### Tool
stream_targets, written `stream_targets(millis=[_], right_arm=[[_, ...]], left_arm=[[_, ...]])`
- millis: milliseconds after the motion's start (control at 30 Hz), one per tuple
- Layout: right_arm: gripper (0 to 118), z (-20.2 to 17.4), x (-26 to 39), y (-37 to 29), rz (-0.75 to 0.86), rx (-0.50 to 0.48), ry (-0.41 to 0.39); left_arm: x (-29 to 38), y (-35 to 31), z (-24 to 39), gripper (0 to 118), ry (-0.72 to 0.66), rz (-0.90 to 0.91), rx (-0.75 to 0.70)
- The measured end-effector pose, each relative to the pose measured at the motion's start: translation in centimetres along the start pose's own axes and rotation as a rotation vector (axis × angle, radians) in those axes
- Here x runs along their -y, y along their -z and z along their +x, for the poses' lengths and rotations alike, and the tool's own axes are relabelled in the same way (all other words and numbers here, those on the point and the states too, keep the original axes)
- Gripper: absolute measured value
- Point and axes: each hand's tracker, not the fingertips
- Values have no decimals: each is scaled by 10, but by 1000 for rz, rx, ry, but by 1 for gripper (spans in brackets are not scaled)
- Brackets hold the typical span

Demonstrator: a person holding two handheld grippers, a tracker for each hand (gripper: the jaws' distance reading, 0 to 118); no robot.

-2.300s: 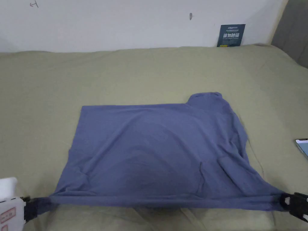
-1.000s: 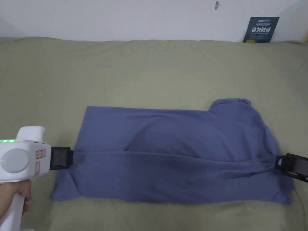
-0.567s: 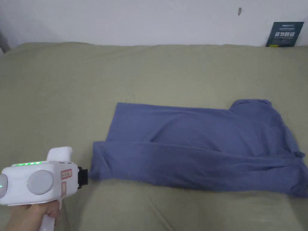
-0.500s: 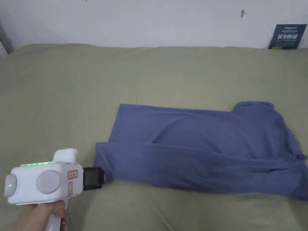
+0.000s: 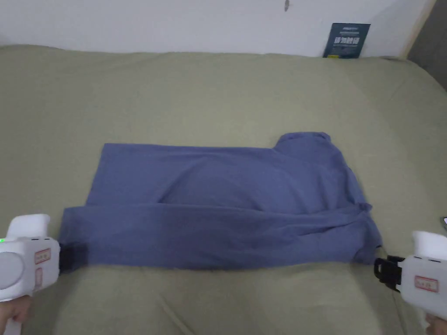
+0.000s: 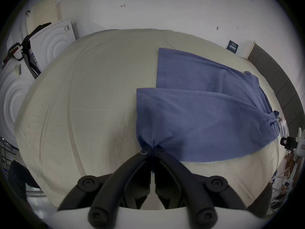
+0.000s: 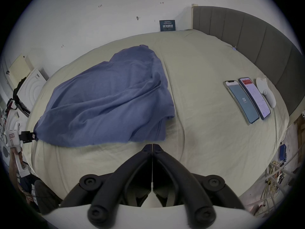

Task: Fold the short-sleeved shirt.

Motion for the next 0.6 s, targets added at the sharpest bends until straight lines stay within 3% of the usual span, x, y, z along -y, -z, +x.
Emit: stream_targets(millis=[67, 100, 133, 233, 300, 367, 400, 467, 500, 600], right_arm=[[99, 9, -9, 15, -8, 5, 21], [118, 11, -13, 23, -37, -14, 31], [116, 14, -21, 21, 6, -1, 18], [116, 9, -13, 44, -60, 19, 13], [105, 3, -25, 52, -94, -12, 1], [35, -1, -29, 59, -92, -30, -19], [16, -1, -30, 64, -100, -44, -33], [13, -5, -29, 62, -100, -62, -33], [13, -5, -31, 57, -93, -53, -72], [13, 1, -26, 38, -73, -76, -60]], left_arm=[[-1, -6, 5, 0, -11, 1, -3], [-4, -9, 7, 0, -9, 25, -4], [-7, 2, -3, 0, -7, 23, -6], [-12, 3, -3, 0, 19, 6, -11], [-13, 6, -4, 0, 15, 4, -10], [-17, 8, -6, 0, 4, -3, -2], [-15, 11, -6, 0, 9, -7, -2], [-17, 11, -7, 0, 20, -11, -11], [-19, 9, -9, 0, 37, -19, -15], [-18, -4, -8, 0, 59, -10, -28]])
